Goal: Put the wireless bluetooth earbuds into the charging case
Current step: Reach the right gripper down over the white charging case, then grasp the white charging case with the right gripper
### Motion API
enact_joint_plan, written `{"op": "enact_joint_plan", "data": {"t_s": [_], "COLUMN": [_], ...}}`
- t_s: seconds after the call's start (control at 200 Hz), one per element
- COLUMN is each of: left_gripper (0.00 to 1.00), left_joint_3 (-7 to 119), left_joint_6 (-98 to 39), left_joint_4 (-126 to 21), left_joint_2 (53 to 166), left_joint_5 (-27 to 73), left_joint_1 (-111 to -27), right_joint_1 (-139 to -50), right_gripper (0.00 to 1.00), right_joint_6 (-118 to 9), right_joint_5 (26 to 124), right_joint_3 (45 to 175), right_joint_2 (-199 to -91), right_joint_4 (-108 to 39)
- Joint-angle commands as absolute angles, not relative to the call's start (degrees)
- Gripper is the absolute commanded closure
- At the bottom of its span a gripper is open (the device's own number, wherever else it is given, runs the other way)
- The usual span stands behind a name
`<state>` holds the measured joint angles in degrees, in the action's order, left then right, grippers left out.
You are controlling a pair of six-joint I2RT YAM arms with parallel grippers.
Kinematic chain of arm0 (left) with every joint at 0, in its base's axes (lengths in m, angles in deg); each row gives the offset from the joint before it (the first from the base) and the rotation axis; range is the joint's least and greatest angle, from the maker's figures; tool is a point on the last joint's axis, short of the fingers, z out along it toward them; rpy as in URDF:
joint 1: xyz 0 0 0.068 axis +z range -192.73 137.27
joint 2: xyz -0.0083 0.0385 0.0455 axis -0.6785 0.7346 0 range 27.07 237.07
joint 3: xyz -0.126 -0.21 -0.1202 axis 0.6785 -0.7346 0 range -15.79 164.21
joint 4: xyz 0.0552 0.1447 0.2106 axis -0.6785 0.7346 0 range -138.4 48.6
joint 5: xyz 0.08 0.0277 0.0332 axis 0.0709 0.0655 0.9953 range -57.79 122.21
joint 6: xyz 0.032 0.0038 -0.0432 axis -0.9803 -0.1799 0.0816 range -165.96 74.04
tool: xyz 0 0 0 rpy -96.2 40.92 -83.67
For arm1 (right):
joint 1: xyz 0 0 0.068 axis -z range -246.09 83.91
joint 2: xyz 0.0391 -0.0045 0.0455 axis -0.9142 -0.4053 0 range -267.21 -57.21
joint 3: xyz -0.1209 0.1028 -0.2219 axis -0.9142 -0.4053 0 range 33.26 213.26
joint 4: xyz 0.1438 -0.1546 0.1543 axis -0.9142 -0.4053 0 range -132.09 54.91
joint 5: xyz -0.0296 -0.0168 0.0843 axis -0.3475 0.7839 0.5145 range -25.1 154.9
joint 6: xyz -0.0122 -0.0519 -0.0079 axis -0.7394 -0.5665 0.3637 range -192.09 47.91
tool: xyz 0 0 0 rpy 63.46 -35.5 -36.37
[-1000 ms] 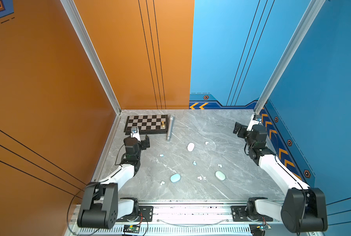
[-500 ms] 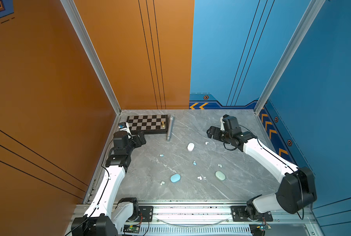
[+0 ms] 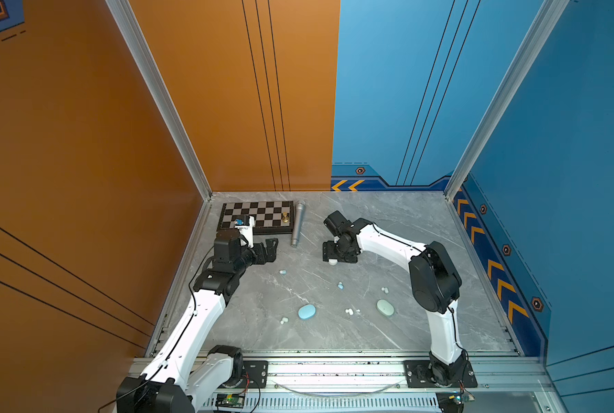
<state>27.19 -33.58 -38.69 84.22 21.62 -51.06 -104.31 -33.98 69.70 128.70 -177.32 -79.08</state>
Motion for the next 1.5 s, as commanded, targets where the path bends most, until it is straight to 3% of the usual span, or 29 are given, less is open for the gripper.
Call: {"op": "enact_joint_plan", "data": {"t_s": [0.0, 0.49, 0.756, 1.011, 1.181, 1.492], "left_gripper": [0.02, 0.01, 0.01, 0.0, 0.01, 0.02], "left_joint_3": [28.82, 30.87, 30.86, 30.91, 30.97, 28.63], "left_joint_6": [-36.54, -38.95, -38.57, -40.62, -42.91, -46.36], "left_joint_4": [-35.22, -32.03, -31.97, -32.14, -32.13, -33.31], "left_joint_2": [84.63, 85.7, 86.3, 86.89, 86.93, 84.37], "left_joint_5": [20.96, 20.81, 21.66, 20.93, 20.42, 20.73], "left_joint_1": [-53.09, -55.65, -57.18, -58.2, -58.52, -58.59], "right_joint_1": [-104.51, -103.83, -103.34, -103.14, -102.84, -99.39], "right_gripper": [0.23, 0.54, 0.54, 0.54, 0.49, 0.2], "right_joint_6": [-30.91, -29.52, -38.11, -56.65, -62.79, -63.32], "right_joint_5": [70.68, 66.39, 64.32, 66.51, 68.46, 75.48], "right_joint_3": [132.04, 139.09, 138.42, 132.73, 128.55, 128.67], "right_joint_2": [-180.38, -186.93, -186.13, -181.85, -178.67, -173.84], "right_joint_4": [-83.12, -85.17, -88.42, -88.99, -88.97, -88.97]}}
